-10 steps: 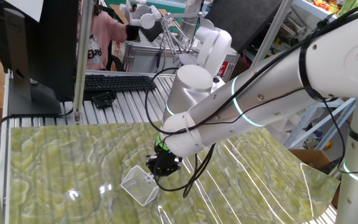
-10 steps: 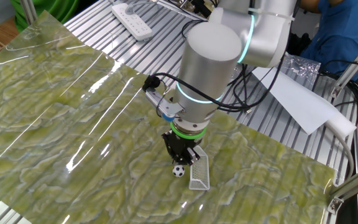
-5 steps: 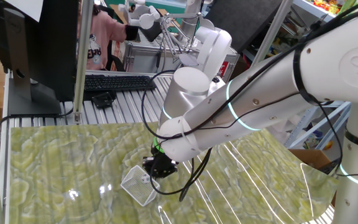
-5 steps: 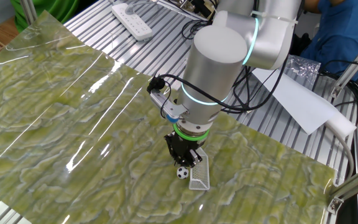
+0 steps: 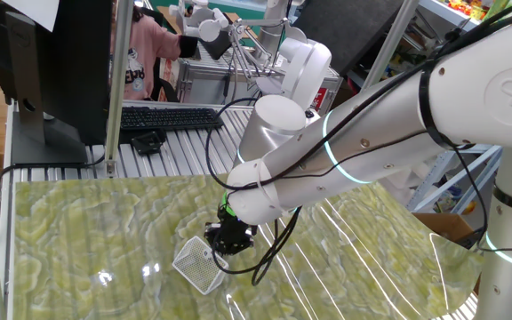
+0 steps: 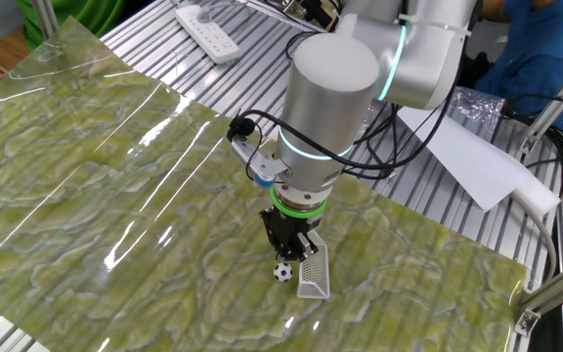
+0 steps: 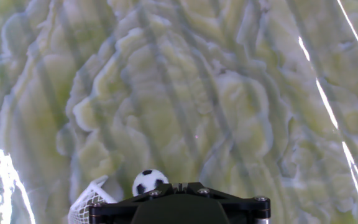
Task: Push the soccer ball into the goal
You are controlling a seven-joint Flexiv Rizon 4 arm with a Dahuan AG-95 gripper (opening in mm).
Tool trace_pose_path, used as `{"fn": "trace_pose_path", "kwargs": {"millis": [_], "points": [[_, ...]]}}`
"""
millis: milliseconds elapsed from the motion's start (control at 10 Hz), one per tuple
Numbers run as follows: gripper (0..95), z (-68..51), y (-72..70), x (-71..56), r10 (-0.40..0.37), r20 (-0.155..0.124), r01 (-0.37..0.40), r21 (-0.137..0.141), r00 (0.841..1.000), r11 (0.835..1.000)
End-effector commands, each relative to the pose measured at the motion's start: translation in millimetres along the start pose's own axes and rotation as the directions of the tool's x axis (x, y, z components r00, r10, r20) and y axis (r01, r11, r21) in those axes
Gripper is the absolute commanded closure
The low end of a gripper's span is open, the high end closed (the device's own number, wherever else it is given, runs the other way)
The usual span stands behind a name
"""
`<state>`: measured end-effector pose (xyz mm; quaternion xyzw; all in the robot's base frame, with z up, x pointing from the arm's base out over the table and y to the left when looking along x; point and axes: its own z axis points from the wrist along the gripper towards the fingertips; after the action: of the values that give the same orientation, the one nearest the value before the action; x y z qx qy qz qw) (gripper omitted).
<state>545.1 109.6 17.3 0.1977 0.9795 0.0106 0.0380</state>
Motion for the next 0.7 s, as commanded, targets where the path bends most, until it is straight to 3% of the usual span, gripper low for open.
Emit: {"fn": "trace_pose_path", "kwargs": {"millis": [100, 200, 500, 700], "points": [[95.0, -2.5, -2.5, -1.5, -0.018, 0.024, 0.016, 0.065, 1.0, 0.998], [95.0, -5.0, -5.0, -5.0, -0.024, 0.03, 0.021, 0.104, 0.999, 0.994], [95.0, -8.2, -11.1, -19.1, -0.024, 0.028, 0.02, 0.112, 0.999, 0.994], [95.0, -10.7, -18.1, -36.3, -0.022, 0.027, 0.019, 0.115, 0.999, 0.993]]}}
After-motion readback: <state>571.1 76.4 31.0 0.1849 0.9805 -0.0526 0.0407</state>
